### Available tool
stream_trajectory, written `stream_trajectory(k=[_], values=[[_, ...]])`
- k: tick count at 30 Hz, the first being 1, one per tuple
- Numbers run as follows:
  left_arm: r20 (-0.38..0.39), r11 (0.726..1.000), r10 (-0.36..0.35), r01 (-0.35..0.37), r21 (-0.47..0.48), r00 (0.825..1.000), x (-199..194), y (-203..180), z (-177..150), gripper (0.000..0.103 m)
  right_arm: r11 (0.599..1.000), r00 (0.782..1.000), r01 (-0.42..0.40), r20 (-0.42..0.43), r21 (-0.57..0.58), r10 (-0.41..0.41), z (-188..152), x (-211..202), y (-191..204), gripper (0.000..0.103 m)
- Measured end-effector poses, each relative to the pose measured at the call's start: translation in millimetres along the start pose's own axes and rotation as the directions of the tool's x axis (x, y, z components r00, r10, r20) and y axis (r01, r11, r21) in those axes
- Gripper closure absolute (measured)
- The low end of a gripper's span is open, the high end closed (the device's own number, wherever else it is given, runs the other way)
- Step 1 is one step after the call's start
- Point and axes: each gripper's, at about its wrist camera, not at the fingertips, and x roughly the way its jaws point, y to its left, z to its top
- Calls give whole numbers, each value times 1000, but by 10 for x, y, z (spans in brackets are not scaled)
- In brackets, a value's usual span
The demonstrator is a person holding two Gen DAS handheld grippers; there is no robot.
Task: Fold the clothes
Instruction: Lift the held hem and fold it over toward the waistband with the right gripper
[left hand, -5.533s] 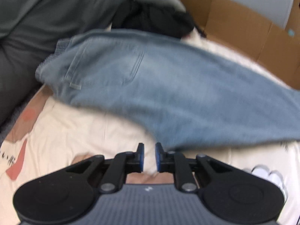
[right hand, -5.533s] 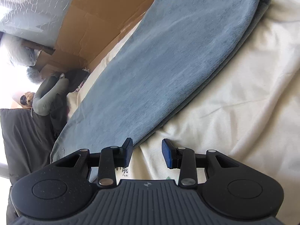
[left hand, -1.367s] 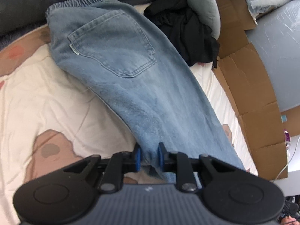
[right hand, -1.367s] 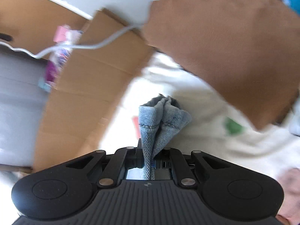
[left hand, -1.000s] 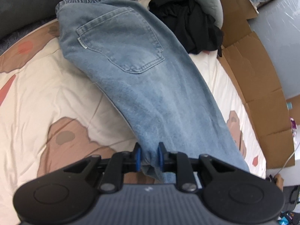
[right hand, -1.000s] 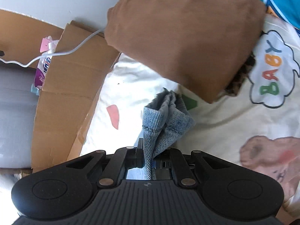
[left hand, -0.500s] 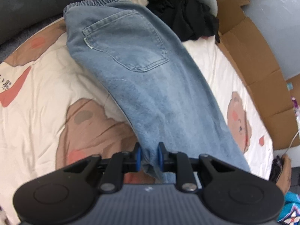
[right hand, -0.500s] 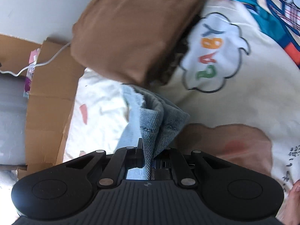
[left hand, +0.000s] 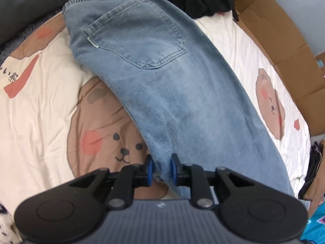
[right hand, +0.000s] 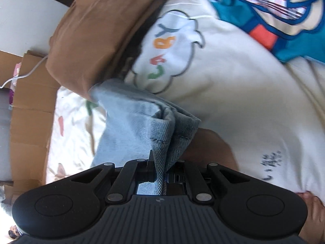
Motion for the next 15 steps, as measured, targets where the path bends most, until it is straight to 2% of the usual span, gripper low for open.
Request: stream_trajectory(k=[8, 15], values=[[-18, 1000, 2, -1, 24, 1000, -79, 26, -41, 85, 999, 998, 50, 33, 22, -51, -74, -120, -198, 97], [-38, 998, -48, 49, 27, 998, -283, 72, 14, 86, 994, 995, 66, 72, 87, -72, -8, -430, -260, 97]])
